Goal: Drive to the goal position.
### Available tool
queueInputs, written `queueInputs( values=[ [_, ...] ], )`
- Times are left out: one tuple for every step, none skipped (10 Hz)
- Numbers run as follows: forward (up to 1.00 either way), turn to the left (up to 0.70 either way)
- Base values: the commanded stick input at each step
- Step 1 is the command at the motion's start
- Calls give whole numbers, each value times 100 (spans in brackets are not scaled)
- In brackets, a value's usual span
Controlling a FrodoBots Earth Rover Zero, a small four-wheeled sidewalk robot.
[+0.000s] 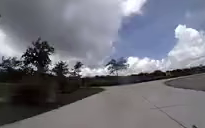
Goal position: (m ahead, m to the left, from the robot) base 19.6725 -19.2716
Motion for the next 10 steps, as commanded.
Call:
queueInputs(
  values=[
    [85, 0],
    [85, 0],
    [85, 0],
    [85, 0],
    [85, 0],
    [85, 0],
    [85, 0],
    [85, 0],
    [85, 0],
    [85, 0]
  ],
)
